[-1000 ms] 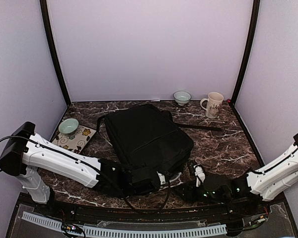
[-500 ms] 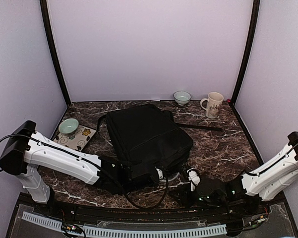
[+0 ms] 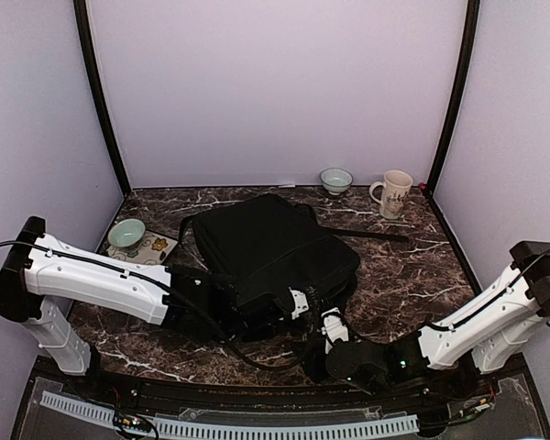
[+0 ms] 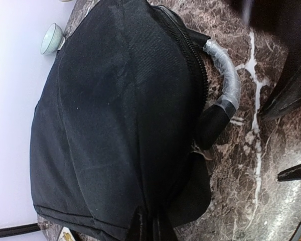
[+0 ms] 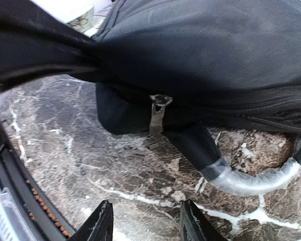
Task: Pack the student bag
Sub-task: Pick up the student bag from the center of the board, then pick up the largest pocket of the bag from the student bag.
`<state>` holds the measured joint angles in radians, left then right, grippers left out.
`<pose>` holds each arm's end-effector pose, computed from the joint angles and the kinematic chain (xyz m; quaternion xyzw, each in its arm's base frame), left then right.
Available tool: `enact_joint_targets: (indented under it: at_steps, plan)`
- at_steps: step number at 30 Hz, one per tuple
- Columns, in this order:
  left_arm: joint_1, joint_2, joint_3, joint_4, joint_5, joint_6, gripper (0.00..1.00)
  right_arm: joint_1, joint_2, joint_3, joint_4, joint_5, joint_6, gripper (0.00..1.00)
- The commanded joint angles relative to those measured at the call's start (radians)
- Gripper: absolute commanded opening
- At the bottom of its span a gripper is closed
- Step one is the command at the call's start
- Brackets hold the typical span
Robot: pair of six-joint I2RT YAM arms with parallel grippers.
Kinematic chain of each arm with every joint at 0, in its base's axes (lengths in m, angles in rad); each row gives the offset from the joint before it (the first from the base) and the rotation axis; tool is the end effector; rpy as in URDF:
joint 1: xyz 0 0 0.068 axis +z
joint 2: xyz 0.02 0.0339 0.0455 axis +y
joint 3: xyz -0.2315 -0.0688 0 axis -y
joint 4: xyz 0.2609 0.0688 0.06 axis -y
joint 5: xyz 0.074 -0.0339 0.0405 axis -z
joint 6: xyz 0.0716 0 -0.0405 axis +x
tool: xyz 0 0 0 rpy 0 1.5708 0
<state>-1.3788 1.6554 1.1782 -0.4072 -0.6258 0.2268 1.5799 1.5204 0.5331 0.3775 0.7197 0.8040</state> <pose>0.1142 -0.3675 0.1755 0.5725 0.6969 0.0687 0.4264 0.0444 0.3074 0.0868 -0.1633 0.8299 0.2865 0.4501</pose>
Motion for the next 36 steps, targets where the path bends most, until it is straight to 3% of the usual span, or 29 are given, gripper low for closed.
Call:
enact_joint_targets:
  at_steps: [1, 16, 31, 36]
  plan:
    - [-0.014, -0.072, 0.061, 0.045, 0.054, -0.044, 0.0, 0.018, 0.032, 0.053, -0.058, 0.107, 0.008, 0.46]
    - [-0.015, -0.077, 0.072, 0.054, 0.116, -0.061, 0.0, -0.004, 0.106, 0.094, 0.0, 0.234, -0.06, 0.46]
    - [-0.014, -0.125, 0.038, 0.079, 0.158, -0.071, 0.0, -0.107, 0.126, 0.078, 0.167, 0.133, -0.218, 0.39]
    - [-0.014, -0.127, 0.037, 0.081, 0.163, -0.073, 0.0, -0.11, 0.142, 0.077, 0.209, 0.115, -0.253, 0.32]
